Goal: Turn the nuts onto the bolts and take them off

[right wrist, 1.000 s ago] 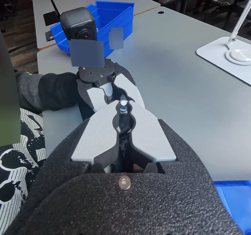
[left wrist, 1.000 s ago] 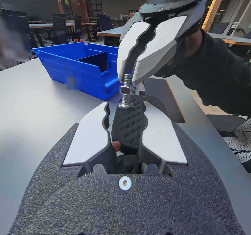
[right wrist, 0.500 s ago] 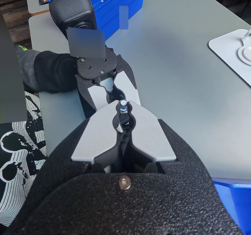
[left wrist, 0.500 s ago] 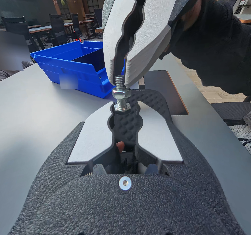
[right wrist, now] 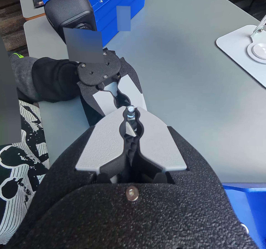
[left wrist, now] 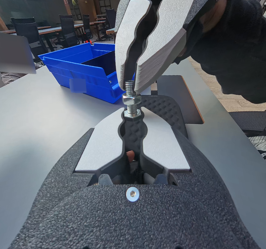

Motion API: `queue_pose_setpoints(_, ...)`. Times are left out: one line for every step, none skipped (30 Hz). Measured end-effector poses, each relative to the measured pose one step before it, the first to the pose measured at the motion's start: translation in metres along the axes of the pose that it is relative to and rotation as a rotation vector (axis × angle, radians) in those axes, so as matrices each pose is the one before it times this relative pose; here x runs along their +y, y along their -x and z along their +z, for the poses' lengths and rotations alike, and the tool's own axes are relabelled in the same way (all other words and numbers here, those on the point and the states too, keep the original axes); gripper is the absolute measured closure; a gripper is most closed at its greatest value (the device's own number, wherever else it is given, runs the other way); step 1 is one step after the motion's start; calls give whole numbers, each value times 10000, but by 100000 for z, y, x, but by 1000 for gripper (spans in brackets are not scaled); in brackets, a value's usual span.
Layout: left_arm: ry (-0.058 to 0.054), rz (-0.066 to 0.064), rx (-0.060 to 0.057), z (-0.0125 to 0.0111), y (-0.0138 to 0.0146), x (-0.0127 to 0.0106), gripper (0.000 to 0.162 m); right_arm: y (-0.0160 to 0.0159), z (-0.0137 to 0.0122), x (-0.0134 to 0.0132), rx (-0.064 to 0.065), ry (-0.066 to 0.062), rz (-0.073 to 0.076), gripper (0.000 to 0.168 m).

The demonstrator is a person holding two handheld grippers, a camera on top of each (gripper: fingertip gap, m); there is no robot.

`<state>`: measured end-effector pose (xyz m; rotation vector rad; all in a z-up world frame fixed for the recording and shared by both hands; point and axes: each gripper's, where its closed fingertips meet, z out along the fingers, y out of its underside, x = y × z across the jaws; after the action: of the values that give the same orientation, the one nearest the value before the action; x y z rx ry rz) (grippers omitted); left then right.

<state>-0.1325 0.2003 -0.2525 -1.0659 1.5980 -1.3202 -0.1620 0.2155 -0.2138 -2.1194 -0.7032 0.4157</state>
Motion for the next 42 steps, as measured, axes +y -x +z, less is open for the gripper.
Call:
queue_pose_setpoints(-23, -30, 1, -22, 27, -21, 146, -13, 0, -7, 29, -12, -14, 160)
queue_pose_setpoints(-9, -23, 19, -10, 6, -6, 145, -12, 15, 29, 28, 16, -17, 160)
queue_pose_setpoints(11, -14, 20, 17, -17, 11, 144, -28, 11, 41, 35, 30, -18, 160)
queue_pose_setpoints(25, 0, 8, 23, -6, 26, 144, -10, 20, 32, 14, 28, -3, 160)
queue_pose_setpoints(14, 25, 24, 14, -48, 22, 143, -15, 16, 51, 19, 32, -10, 160)
queue_pose_setpoints(1, 25, -6, 3, -15, -1, 142, -9, 26, 26, 19, 9, -11, 160)
queue_pose_setpoints(1, 7, 0, 2, -4, 1, 142, 24, 21, 43, -8, 27, 15, 160)
queue_pose_setpoints(1, -2, 12, -4, -7, 2, 142, 23, -5, 10, -9, 7, 17, 160)
queue_pose_setpoints(-10, -24, -26, -6, 54, -8, 145, 21, -15, -10, -8, -12, 8, 160)
queue_pose_setpoints(-15, -34, -25, -17, 52, -23, 146, -7, 1, -14, 25, -18, 19, 160)
queue_pose_setpoints(-10, -29, 3, -9, 23, -8, 146, -20, 18, -8, 34, -9, 23, 160)
queue_pose_setpoints(0, -18, 6, 0, 11, 1, 146, 8, 25, -10, 26, -7, 5, 160)
queue_pose_setpoints(4, -9, -4, 5, 12, 14, 146, 48, 25, -6, 3, -3, -11, 160)
queue_pose_setpoints(16, -10, -9, 4, 21, 19, 147, 30, 35, 2, 10, 2, 5, 160)
queue_pose_setpoints(19, -11, -56, 5, 72, 22, 147, -46, 8, 11, 42, -12, -4, 160)
queue_pose_setpoints(6, 27, -36, 13, 18, 13, 147, 49, 11, -6, -40, -29, 22, 160)
queue_pose_setpoints(-14, 31, 27, -14, -64, -7, 147, 51, 6, -28, -59, -74, 41, 160)
queue_pose_setpoints(-44, -32, 17, -42, 14, -54, 147, -37, 2, -119, -5, -175, 32, 160)
queue_pose_setpoints(-97, -102, 19, -85, 72, -107, 148, 12, -6, -205, -47, -281, -8, 157)
queue_pose_setpoints(-102, -147, 52, -108, 73, -110, 148, 163, -27, -325, -145, -424, -34, 145)
queue_pose_setpoints(-140, -167, 11, -123, 139, -149, 148, 155, -52, -369, -138, -540, -31, 131)
queue_pose_setpoints(-159, -157, 8, -156, 134, -167, 147, 49, -59, -364, -55, -677, -53, 117)
queue_pose_setpoints(-167, -137, 53, -150, 57, -175, 148, -244, -36, -218, 129, -766, -106, 106)
queue_pose_setpoints(-164, -118, 61, -148, 41, -179, 148, -558, -47, 111, 355, -727, -149, 97)
queue_pose_setpoints(-148, -104, 80, -149, -2, -155, 147, -572, -63, 367, 378, -663, -123, 88)
queue_pose_setpoints(-141, -76, 134, -127, -76, -142, 147, -430, -76, 455, 281, -638, -16, 82)
queue_pose_setpoints(-108, -77, 137, -108, -88, -104, 147, -359, -100, 501, 231, -529, 122, 78)
queue_pose_setpoints(-80, -81, 52, -79, 27, -71, 147, -208, -92, 414, 127, -429, 227, 74)
queue_pose_setpoints(-54, -58, 62, -57, -18, -37, 147, -183, -78, 175, 105, -408, 323, 72)
queue_pose_setpoints(-23, -15, 129, -26, -128, 7, 147, -57, -20, -139, 2, -397, 357, 69)
queue_pose_setpoints(23, -2, 12, 15, -13, 40, 147, -52, 51, -391, 4, -355, 353, 65)
queue_pose_setpoints(55, 34, 52, 47, -91, 85, 148, -136, 125, -460, 43, -242, 219, 63)
queue_pose_setpoints(78, 61, 79, 69, -145, 107, 148, -108, 177, -459, 31, -145, 40, 61)
queue_pose_setpoints(90, 75, 39, 78, -120, 113, 148, -135, 212, -394, 61, -51, -67, 61)
queue_pose_setpoints(81, 83, 47, 67, -131, 110, 148, -81, 278, -214, 27, 91, -116, 61)
queue_pose_setpoints(37, 85, 58, 46, -147, 53, 148, 48, 300, -48, -49, 178, -147, 62)
queue_pose_setpoints(7, 52, -12, 2, -32, 23, 147, 72, 302, 76, -40, 204, -158, 62)
queue_pose_setpoints(4, 8, 49, 1, -67, 5, 147, 86, 296, 169, -47, 192, -146, 63)
queue_pose_setpoints(5, -27, 56, 2, -33, 14, 147, 182, 281, 226, -99, 179, -156, 64)
queue_pose_setpoints(8, -45, 15, 5, 21, 17, 148, 119, 255, 319, -43, 197, -156, 64)
queue_pose_setpoints(22, -32, 47, 7, -17, 24, 148, -65, 200, 255, 81, 144, -105, 65)
queue_pose_setpoints(26, 9, 71, 30, -95, 32, 147, 19, 162, 157, 13, 72, -94, 65)
